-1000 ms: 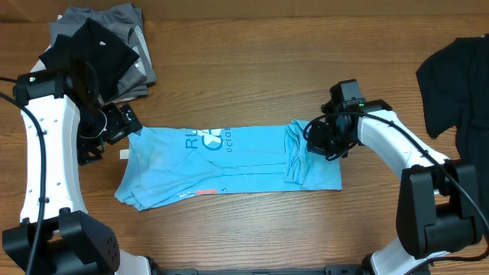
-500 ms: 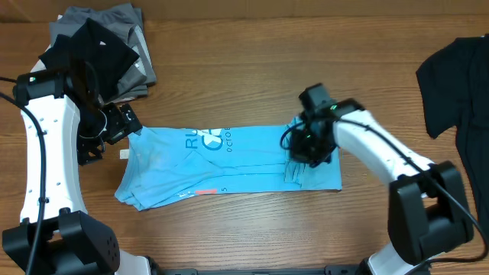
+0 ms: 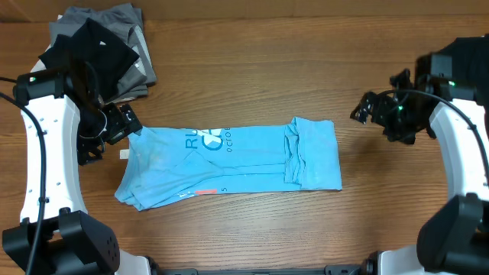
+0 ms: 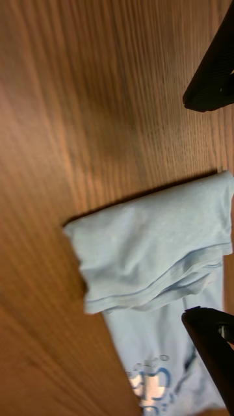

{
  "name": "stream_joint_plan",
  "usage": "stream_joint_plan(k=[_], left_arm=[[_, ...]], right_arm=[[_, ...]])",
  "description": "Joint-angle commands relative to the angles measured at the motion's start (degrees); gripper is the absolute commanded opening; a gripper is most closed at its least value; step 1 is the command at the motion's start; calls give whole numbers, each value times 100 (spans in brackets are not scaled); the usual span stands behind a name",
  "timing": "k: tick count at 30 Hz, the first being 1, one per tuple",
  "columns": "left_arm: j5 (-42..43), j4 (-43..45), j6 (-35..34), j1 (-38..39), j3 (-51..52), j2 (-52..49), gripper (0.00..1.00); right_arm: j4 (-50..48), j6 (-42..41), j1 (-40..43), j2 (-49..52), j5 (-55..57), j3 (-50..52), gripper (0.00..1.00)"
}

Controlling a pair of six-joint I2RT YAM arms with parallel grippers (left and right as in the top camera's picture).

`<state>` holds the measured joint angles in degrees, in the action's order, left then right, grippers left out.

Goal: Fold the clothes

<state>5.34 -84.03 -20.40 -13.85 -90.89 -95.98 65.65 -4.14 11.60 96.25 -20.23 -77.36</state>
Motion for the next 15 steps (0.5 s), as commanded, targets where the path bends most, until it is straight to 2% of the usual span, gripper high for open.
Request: stream_joint_plan(k=[1, 5, 15], left_arm=[[46, 7, 114, 44, 46, 85, 100], [46, 4, 114, 44, 48, 85, 100], [46, 11, 114, 44, 48, 85, 100]], right_arm=[[-127, 798, 173, 474, -1279, 468, 100], [-422, 1364, 203, 933, -2124, 940, 100], [-1287, 1320, 181, 1123, -2308, 1923, 100]])
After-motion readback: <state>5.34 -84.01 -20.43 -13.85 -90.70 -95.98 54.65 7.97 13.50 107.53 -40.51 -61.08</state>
